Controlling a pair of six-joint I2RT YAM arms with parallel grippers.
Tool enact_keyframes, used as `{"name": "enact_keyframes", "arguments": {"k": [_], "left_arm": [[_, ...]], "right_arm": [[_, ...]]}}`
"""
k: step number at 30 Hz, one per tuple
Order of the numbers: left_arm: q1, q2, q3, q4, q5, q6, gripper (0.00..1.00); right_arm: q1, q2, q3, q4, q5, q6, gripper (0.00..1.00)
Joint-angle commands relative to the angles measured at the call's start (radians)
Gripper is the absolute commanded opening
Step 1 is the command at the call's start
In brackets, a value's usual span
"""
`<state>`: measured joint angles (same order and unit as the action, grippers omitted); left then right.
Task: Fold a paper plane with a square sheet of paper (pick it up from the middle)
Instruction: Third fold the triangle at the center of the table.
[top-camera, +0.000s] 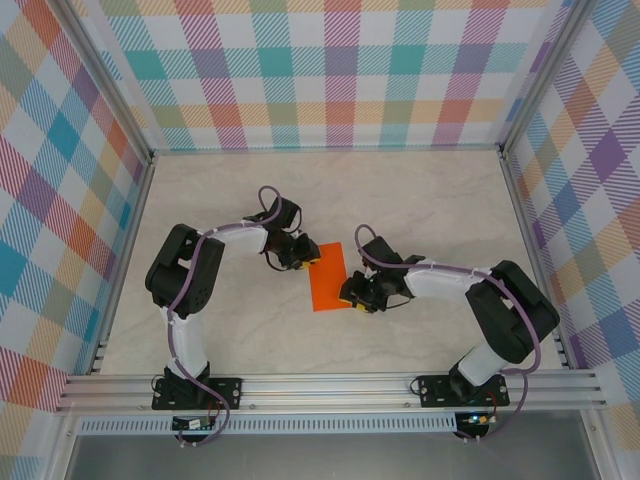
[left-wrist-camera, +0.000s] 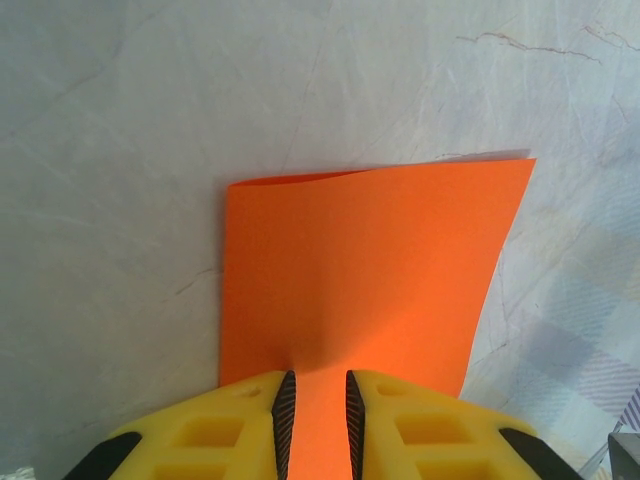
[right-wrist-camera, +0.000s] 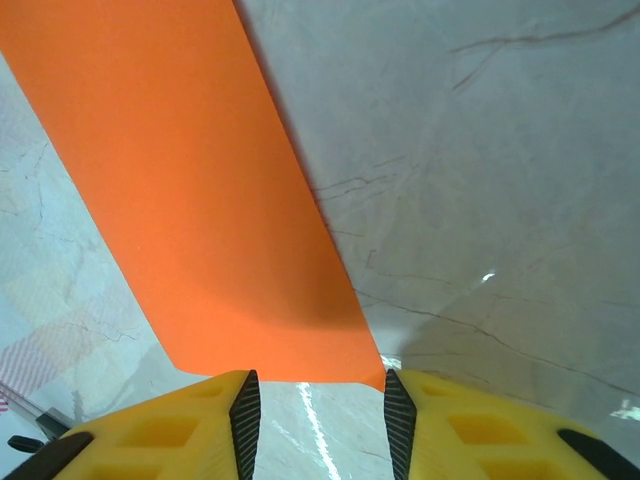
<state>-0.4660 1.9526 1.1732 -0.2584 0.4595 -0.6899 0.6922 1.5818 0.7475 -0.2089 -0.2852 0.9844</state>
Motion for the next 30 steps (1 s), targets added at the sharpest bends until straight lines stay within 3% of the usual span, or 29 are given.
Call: {"name": "enact_keyframes", "arguments": {"k": [1, 17, 25, 30], "left_arm": [[0.015, -0.014, -0.03, -0.061, -0.024, 0.014, 0.24], [0.015, -0.012, -0.044, -0.054, -0.018, 0.013, 0.24], [0.015, -0.009, -0.044, -0.058, -0.015, 0.017, 0.24], [0.015, -0.007, -0.045, -0.059, -0.009, 0.02, 0.24]], "right_arm": [[0.01, 0.029, 0.015, 0.004, -0.018, 0.015, 0.4], [0.015, 0.068, 0.041, 0.149, -0.047, 0.069, 0.4], [0.013, 0.083, 0.103, 0.121, -0.04, 0.032, 0.42], [0.001, 0.078, 0.132, 0.063, 0.01, -0.016, 0.5]]}}
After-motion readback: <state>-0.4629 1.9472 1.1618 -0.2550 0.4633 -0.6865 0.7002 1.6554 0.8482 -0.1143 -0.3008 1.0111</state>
